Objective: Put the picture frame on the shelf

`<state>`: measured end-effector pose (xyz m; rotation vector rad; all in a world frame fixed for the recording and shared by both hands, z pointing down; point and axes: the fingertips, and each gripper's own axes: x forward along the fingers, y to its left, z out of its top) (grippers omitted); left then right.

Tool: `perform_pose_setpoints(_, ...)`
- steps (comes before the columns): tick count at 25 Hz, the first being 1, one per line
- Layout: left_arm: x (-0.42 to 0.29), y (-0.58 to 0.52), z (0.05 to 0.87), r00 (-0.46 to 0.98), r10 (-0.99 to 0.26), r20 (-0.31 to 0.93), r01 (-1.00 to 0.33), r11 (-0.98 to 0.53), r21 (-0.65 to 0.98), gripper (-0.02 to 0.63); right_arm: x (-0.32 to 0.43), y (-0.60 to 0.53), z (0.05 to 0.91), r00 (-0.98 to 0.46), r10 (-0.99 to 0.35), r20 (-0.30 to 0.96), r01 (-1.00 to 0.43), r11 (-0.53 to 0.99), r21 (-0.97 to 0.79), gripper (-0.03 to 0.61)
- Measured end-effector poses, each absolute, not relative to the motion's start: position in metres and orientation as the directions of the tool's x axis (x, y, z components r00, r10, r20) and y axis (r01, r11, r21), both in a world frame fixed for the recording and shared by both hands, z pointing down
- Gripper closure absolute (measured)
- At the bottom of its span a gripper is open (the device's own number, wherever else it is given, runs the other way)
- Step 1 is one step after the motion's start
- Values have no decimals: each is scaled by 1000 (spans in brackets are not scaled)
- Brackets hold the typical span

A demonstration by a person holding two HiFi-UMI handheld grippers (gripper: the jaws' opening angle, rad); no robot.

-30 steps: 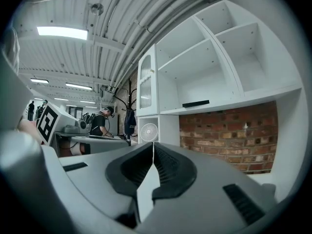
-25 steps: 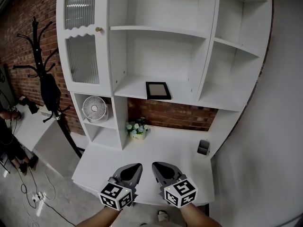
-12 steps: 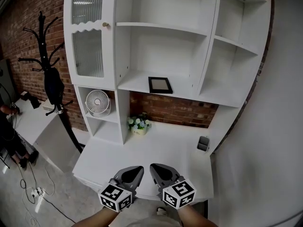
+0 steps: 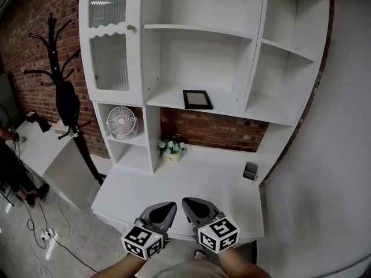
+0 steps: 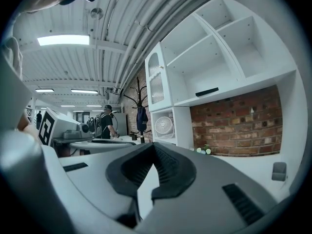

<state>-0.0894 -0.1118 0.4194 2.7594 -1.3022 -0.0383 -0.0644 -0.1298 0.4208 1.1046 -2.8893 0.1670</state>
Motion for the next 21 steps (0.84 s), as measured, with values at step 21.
perform_pose_setpoints(21, -99, -120, 422, 616, -788, 0, -782, -611, 125, 604, -71, -134, 424, -748, -656, 101, -663, 745, -74, 563)
